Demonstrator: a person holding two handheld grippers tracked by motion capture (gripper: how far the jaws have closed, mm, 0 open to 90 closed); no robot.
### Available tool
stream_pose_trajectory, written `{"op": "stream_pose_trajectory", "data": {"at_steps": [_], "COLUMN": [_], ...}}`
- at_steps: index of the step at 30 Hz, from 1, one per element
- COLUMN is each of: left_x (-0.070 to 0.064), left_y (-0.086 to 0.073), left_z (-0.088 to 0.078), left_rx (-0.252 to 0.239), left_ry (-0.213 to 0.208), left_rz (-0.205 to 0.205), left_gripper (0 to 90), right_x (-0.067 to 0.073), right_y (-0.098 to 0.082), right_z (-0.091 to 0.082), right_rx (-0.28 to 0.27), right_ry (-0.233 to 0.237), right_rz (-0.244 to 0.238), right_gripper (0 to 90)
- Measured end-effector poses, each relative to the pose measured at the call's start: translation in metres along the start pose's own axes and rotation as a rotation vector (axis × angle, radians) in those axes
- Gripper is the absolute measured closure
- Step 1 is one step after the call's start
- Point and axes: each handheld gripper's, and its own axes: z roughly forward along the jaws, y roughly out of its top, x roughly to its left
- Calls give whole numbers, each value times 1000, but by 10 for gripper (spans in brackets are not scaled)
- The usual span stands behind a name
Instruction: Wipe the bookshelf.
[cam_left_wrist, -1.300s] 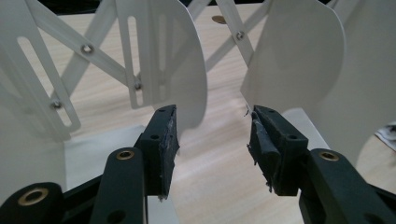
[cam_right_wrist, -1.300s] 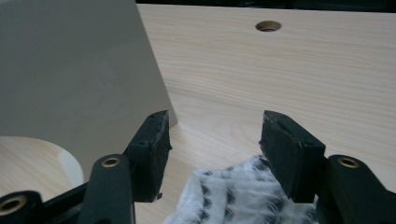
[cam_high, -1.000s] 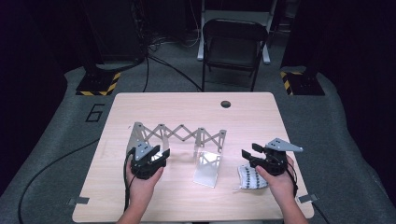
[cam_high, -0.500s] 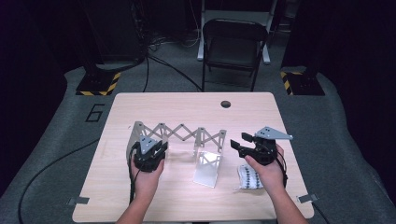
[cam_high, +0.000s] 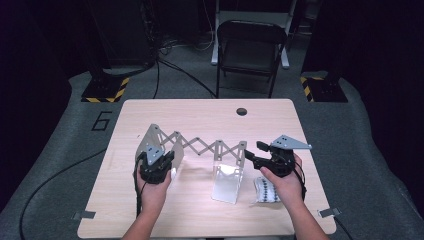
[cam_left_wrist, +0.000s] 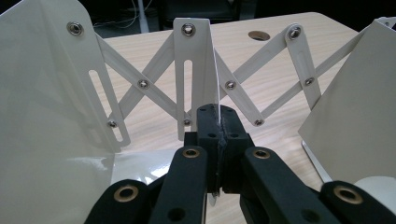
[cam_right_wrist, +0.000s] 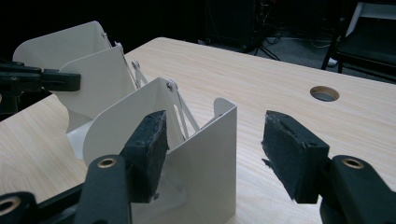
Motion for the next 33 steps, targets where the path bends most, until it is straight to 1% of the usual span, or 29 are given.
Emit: {"op": "stream_pose_trajectory", "data": {"at_steps": [5, 9, 13, 16, 18, 19, 21, 22, 23, 28, 29, 32, 33], "left_x": [3, 2, 3, 4, 4, 4, 4, 4, 4, 5, 6, 7, 7], "left_y": [0, -2, -2, -2, -1, -1, -1, -1, -1, 3, 4, 5, 5], "left_z": [-1, -2, -3, -4, -4, -4, -4, -3, -2, 3, 4, 7, 9], "left_rx": [3, 2, -1, 9, 10, 11, 10, 5, 5, 10, 12, 10, 3], "left_ry": [-36, -59, -89, -110, -111, -111, -111, -109, -111, -114, -114, -118, -119], "left_rz": [7, 13, 26, 32, 34, 34, 35, 33, 33, 35, 40, 41, 39], "left_gripper": [900, 900, 900, 900, 900, 900, 900, 899, 899, 898, 898, 899, 899], "right_x": [0, -2, -2, -3, -5, -5, -6, -5, -5, -4, -3, 3, 5], "right_y": [-1, -1, -1, -2, -3, -3, -4, -5, -5, -4, -4, -6, -8], "right_z": [-1, 1, 4, 6, 8, 8, 9, 9, 10, 10, 10, 7, 6], "right_rx": [-2, 2, 12, 27, 35, 47, 42, 41, 43, 53, 54, 61, 61], "right_ry": [5, 3, 5, 7, 17, 27, 27, 33, 39, 39, 45, 64, 73], "right_rz": [-3, 7, 1, -2, 7, 15, 3, 7, 8, 13, 11, 21, 18], "right_gripper": [397, 397, 397, 410, 463, 492, 522, 540, 539, 545, 544, 539, 534]}}
